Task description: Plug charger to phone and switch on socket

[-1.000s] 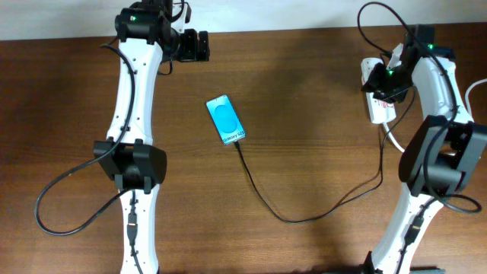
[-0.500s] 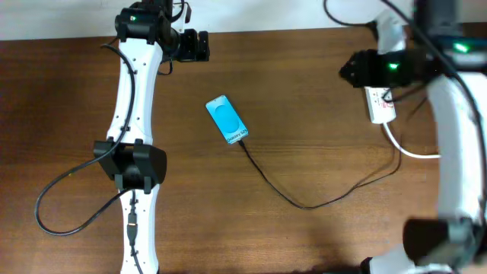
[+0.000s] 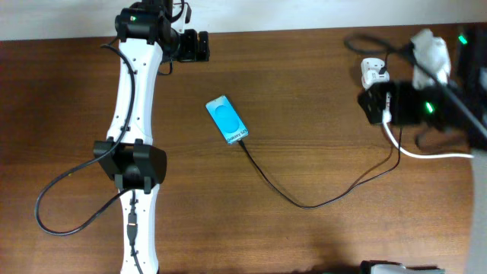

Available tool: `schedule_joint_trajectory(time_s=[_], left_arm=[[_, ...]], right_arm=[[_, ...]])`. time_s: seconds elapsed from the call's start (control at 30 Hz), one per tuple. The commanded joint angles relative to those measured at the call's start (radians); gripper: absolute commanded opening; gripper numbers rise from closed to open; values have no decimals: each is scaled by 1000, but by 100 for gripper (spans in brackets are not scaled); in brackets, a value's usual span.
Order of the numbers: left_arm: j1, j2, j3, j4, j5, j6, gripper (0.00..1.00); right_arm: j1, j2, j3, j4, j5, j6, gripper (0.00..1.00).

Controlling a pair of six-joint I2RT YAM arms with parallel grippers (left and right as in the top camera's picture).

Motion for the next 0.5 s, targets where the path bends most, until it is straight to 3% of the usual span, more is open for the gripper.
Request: schedule_joint_trajectory(time_s=[0.0, 0.17, 0.27, 0.37, 0.47], left_arm=[[5, -5, 21, 0, -7, -2, 99], [5, -5, 21, 0, -7, -2, 99], [5, -5, 21, 0, -7, -2, 99], [5, -5, 21, 0, -7, -2, 99], [5, -5, 21, 0, -7, -2, 99]], right_arm=[[-2, -122, 6, -46, 65, -10, 98], [-2, -208, 6, -48, 104, -9, 98], [-2, -222, 6, 40, 191, -9, 98], [-3, -311, -89, 243, 254, -10, 98], [-3, -570, -547, 725, 277, -37, 98]])
